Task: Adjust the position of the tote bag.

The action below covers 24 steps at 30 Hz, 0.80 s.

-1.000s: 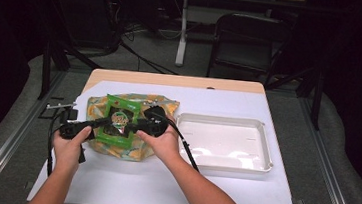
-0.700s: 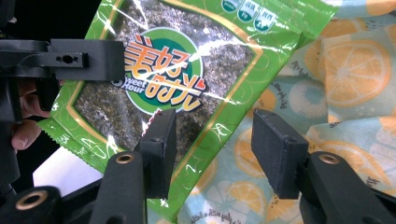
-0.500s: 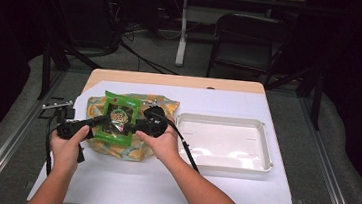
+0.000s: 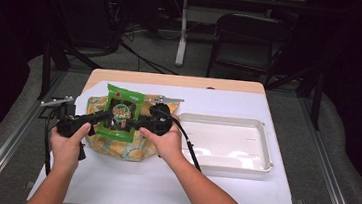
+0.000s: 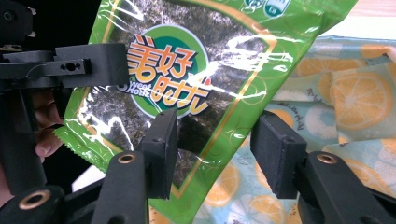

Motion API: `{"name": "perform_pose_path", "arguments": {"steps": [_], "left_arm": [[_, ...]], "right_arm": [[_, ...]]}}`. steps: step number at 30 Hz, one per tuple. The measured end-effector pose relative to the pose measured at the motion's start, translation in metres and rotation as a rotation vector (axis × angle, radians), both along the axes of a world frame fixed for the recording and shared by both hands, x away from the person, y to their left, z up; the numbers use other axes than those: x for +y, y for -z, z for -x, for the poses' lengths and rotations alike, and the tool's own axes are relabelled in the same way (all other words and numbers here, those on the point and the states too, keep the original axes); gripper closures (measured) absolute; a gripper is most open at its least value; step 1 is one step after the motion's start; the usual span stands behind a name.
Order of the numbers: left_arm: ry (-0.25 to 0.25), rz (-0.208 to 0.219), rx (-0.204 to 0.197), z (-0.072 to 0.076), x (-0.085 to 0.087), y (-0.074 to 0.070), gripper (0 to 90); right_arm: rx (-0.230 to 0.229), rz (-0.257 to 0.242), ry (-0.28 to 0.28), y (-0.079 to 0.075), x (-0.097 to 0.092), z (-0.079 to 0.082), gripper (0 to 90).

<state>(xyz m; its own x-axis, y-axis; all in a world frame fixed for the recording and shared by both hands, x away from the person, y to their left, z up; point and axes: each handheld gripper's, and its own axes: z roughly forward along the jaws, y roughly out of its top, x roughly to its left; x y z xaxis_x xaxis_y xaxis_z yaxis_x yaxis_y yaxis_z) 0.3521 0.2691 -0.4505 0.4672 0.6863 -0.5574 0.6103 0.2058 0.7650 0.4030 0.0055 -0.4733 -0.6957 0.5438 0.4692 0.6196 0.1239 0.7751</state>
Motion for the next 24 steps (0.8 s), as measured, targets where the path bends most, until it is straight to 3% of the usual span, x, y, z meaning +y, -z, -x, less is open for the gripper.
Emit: {"name": "perform_pose_path", "arguments": {"steps": [5, 14, 24], "left_arm": [[0.014, -0.003, -0.023, 0.000, -0.008, -0.008, 72.0], [0.042, 0.000, -0.058, -0.002, -0.021, -0.018, 72.0], [0.068, -0.029, -0.074, -0.005, -0.042, -0.024, 72.0]], "right_arm": [[-0.015, -0.018, 0.002, -0.008, -0.007, 0.002, 50.3], [-0.044, -0.041, 0.048, -0.025, -0.029, 0.012, 58.7], [-0.053, -0.050, 0.087, -0.027, -0.048, 0.015, 60.3]]}}
